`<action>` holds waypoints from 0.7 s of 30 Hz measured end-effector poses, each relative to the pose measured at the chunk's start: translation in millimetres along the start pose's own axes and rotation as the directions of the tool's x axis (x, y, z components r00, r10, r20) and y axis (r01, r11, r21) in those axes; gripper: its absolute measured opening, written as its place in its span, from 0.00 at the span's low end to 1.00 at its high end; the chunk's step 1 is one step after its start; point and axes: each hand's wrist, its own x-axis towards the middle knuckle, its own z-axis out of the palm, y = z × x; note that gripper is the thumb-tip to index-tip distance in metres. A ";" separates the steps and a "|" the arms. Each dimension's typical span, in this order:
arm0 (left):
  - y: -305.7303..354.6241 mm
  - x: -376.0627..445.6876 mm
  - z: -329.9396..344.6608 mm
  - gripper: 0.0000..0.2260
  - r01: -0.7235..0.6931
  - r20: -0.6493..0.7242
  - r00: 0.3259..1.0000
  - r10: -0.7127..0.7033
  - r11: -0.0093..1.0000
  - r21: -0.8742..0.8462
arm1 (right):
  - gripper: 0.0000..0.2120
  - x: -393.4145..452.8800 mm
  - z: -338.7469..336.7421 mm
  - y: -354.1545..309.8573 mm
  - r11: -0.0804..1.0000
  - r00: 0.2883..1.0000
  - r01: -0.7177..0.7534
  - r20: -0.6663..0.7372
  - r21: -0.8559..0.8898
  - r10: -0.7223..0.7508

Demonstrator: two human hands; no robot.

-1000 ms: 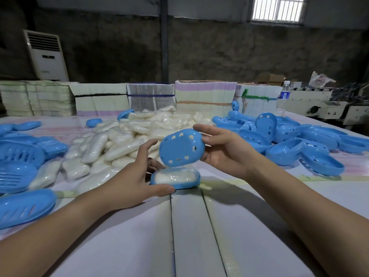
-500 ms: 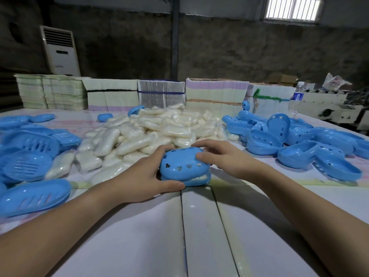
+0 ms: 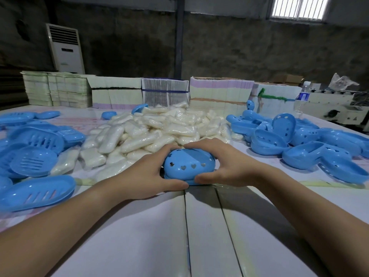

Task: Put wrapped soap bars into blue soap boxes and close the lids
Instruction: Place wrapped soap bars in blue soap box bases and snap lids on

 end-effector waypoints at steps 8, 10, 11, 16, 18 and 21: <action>0.6 0.4 0.9 0.40 0.014 0.008 1.000 -0.014 1.000 0.010 | 0.26 -3.0 -8.0 10.8 0.952 0.983 -0.181 0.071 0.248 0.168; 0.6 0.4 0.7 0.40 0.025 0.013 1.000 -0.025 0.999 0.031 | 0.24 -3.9 -7.3 16.8 0.936 0.971 -0.231 0.119 0.265 0.206; 0.9 0.5 0.5 0.40 0.029 0.015 0.999 -0.030 0.999 0.037 | 0.23 -4.0 -6.0 18.3 0.934 0.967 -0.246 0.136 0.258 0.217; -0.6 0.1 0.3 0.44 0.041 0.012 0.999 -0.042 0.998 0.055 | 0.32 -2.8 0.9 14.3 0.928 0.945 -0.270 0.255 0.258 0.204; -1.5 0.0 0.1 0.43 0.036 0.016 0.999 -0.037 0.998 0.059 | 0.31 -1.9 3.5 12.8 0.921 0.937 -0.273 0.293 0.277 0.189; -2.1 0.6 0.1 0.40 0.030 0.013 0.999 -0.031 0.997 0.065 | 0.28 -0.7 6.3 12.0 0.920 0.934 -0.264 0.314 0.289 0.169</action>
